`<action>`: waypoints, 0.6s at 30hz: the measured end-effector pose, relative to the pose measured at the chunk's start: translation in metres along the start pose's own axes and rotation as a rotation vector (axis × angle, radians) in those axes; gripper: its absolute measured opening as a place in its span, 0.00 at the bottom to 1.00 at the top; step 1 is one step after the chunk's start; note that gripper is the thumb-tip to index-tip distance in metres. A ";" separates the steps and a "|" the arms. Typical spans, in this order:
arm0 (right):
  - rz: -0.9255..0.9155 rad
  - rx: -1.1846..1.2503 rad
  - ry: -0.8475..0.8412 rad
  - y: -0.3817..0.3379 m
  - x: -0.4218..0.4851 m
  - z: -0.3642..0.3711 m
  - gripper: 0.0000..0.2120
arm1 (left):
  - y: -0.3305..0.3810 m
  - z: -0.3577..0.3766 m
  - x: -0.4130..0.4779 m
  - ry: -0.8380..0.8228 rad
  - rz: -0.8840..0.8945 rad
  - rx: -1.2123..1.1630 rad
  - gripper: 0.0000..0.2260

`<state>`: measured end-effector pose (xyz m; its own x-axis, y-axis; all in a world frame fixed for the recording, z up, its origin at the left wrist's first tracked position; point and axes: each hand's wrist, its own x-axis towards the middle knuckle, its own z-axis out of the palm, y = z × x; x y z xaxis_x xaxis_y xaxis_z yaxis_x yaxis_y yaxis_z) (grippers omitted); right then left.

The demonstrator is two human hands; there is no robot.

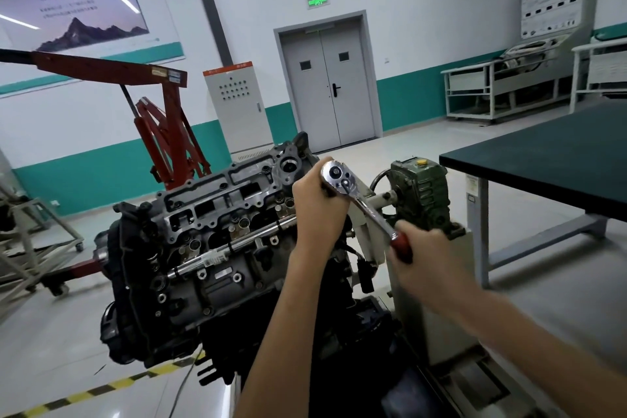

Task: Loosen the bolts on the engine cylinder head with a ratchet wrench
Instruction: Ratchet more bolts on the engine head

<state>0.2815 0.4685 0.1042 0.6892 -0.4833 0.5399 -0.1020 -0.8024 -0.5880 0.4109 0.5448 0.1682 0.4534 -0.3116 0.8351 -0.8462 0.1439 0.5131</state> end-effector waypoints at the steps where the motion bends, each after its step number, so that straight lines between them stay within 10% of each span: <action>1: 0.030 0.054 0.050 -0.012 -0.011 0.014 0.06 | -0.001 0.004 -0.002 0.028 -0.021 -0.027 0.17; 7: 0.078 0.396 0.131 -0.046 -0.030 0.052 0.15 | -0.003 0.001 0.004 -0.070 -0.039 -0.074 0.19; 18: -0.345 -0.372 -0.077 0.025 0.063 -0.063 0.08 | 0.000 -0.011 0.013 -0.260 -0.063 0.028 0.16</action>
<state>0.2777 0.3960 0.1612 0.7774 -0.1519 0.6104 -0.0976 -0.9878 -0.1215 0.4201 0.5510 0.1817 0.4209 -0.5504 0.7210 -0.8278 0.0920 0.5534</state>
